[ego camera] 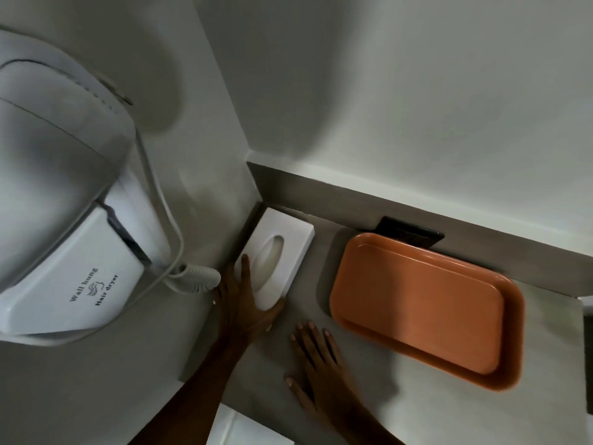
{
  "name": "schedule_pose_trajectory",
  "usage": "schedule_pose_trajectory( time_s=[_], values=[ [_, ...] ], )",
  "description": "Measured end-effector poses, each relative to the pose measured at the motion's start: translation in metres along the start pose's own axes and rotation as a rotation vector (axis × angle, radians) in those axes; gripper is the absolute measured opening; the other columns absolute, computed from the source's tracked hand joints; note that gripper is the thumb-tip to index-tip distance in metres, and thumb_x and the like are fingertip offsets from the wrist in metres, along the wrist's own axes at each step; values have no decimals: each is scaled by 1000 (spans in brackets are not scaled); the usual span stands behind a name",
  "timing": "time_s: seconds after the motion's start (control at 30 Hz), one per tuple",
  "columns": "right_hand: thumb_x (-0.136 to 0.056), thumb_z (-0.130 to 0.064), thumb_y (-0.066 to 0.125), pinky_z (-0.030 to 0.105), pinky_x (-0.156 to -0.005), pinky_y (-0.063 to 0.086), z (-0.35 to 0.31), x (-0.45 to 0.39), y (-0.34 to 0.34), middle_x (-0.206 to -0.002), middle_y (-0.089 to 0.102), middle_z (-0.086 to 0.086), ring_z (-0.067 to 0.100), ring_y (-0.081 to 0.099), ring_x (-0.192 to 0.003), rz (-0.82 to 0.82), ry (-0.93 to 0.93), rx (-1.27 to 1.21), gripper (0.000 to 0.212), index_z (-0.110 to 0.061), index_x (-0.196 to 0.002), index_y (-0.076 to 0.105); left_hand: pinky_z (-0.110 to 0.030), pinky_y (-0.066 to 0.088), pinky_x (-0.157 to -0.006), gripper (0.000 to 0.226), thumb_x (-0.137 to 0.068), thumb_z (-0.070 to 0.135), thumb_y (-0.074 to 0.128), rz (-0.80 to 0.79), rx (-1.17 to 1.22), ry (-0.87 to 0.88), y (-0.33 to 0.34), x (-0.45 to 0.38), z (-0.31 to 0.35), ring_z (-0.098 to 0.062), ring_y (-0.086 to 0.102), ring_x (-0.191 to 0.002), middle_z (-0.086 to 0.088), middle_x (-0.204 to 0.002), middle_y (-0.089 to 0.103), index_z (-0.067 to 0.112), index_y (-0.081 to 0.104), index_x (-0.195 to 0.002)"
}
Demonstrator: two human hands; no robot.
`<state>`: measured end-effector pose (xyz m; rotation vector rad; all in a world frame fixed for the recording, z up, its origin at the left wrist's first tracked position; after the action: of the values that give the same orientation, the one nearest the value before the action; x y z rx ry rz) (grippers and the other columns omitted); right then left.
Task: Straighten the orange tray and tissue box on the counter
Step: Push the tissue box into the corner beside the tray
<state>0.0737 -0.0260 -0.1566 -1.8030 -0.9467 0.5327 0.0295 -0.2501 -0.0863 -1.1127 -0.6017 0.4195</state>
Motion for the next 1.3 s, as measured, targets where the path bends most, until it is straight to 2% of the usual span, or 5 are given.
schedule_pose_trajectory(
  time_s=[0.77,0.9,1.03,1.13,1.3],
  values=[
    [-111,-61,49,50,-138,14,2,0,3,-184,25,5,27,18,-173,24,2,-29,79,-17,-174,31,-64,33,-120,122,-73,84,53,121,-31,52,7,-37,20,-50,35,-147,-27,-164,28,20,11,-169],
    [-111,-58,51,50,-136,16,2,-2,3,-184,23,7,29,20,-172,3,-3,-52,81,-13,-174,30,-61,22,-129,116,-83,81,54,151,22,117,5,-31,24,-45,23,-160,-23,-174,18,15,12,-169],
    [-116,-56,42,42,-137,24,5,-13,-29,-181,24,1,20,28,-169,97,90,-380,73,-11,-173,32,-54,16,-133,99,-95,70,48,221,72,173,6,-5,19,-36,15,-166,-14,-180,12,13,16,-169],
    [-118,-48,42,25,-139,9,9,-47,-79,-184,24,1,12,20,-171,196,118,-485,68,-16,-175,25,-58,24,-133,90,-99,52,60,272,69,270,20,30,12,-36,16,-166,-18,-178,17,6,22,-167],
    [-117,-47,40,48,-141,17,38,-126,-106,-186,15,12,27,12,-173,139,78,-295,73,-9,-176,18,-54,24,-134,80,-104,43,59,271,-5,364,35,53,13,-34,19,-166,-19,-177,21,4,27,-166]
  ],
)
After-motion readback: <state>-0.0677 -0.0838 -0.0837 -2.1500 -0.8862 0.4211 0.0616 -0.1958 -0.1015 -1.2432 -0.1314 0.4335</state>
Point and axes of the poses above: each hand's wrist, its own x-axis away from the middle knuckle, its own y-axis out of the palm, z = x × y, the point moved 8 cm from there along -x, towards the middle knuckle
